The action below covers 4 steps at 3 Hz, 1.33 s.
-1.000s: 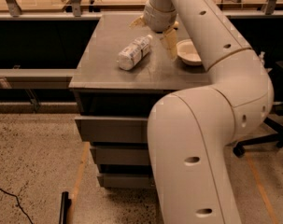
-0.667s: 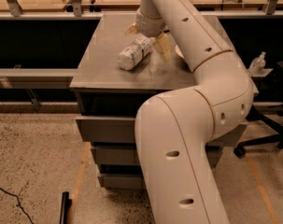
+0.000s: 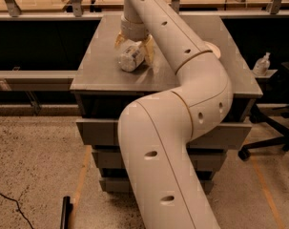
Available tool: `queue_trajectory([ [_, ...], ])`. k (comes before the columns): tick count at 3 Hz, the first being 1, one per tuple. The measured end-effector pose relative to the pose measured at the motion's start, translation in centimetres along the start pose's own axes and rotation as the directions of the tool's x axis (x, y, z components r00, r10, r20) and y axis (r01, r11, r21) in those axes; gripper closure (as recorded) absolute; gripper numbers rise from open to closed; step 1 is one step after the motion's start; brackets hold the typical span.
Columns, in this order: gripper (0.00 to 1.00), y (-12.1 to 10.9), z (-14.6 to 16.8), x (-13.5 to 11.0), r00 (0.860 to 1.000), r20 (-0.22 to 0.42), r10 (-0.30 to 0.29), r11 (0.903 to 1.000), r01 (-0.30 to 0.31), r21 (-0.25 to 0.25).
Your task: Pick blue plastic bottle
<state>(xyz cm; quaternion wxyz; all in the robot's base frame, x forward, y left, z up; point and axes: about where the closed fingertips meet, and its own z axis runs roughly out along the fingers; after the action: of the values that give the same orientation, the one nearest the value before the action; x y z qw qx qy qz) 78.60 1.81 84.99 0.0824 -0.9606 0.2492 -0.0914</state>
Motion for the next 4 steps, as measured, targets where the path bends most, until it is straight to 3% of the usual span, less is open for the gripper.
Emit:
queue_trajectory([
  [1, 0.49, -0.8, 0.5, -0.5, 0.999, 0.012, -0.046, 0.9989, 0.046, 0.002],
  [2, 0.72, -0.7, 0.6, -0.5, 0.998, 0.013, -0.055, 0.9985, 0.055, -0.005],
  [3, 0.95, 0.1, -1.5, -0.2, 1.0, 0.009, -0.008, 0.9996, 0.008, 0.027],
  [4, 1.0, 1.6, -6.8, 0.6, 0.996, -0.006, 0.09, 0.9884, -0.089, 0.123],
])
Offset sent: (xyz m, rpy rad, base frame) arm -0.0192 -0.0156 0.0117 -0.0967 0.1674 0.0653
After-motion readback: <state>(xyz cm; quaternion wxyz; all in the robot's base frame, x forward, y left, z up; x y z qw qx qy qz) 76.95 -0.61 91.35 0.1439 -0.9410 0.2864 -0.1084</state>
